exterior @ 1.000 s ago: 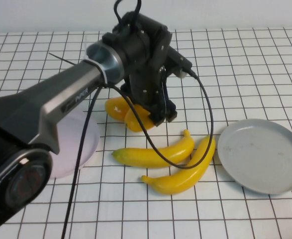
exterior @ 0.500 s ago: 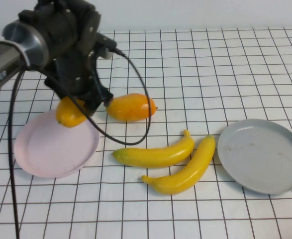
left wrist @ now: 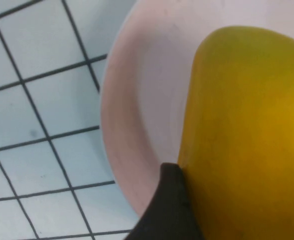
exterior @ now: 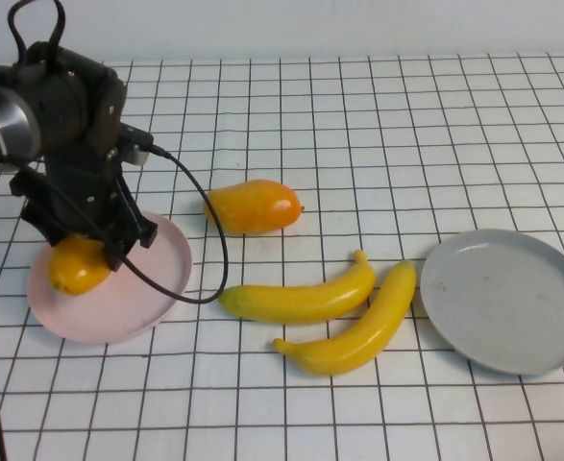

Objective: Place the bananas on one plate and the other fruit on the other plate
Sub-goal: Put one type of fruit in the left plate

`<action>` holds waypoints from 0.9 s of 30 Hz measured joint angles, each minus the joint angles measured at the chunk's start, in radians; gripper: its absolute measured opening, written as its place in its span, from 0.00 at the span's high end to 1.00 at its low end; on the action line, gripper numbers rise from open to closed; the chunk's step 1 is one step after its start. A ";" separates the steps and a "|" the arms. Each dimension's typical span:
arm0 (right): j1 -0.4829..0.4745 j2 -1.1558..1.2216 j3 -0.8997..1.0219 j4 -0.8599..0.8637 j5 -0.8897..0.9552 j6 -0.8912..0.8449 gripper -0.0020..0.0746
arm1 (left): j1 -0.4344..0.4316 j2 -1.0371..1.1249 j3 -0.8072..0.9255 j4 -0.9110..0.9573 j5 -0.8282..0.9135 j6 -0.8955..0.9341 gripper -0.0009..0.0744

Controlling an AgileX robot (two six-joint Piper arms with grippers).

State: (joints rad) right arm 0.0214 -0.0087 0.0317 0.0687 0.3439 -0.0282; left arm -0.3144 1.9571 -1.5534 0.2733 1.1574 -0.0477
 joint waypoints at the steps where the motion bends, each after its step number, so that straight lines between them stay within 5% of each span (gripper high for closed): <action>1: 0.000 0.000 0.000 0.000 0.000 0.000 0.99 | 0.000 0.000 0.005 0.017 -0.003 -0.013 0.30; 10: 0.000 0.000 0.000 0.000 0.000 0.000 0.99 | 0.006 0.000 0.009 0.021 -0.034 -0.036 0.29; 15: 0.000 0.000 0.000 0.000 0.000 0.000 0.99 | 0.006 0.000 0.009 -0.014 -0.037 0.048 0.11; 27: 0.000 0.000 0.000 0.000 0.000 0.000 0.99 | -0.003 0.000 -0.121 -0.116 0.024 0.329 0.10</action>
State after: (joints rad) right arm 0.0214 -0.0087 0.0317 0.0687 0.3439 -0.0282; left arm -0.3171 1.9571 -1.6740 0.1572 1.1809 0.2816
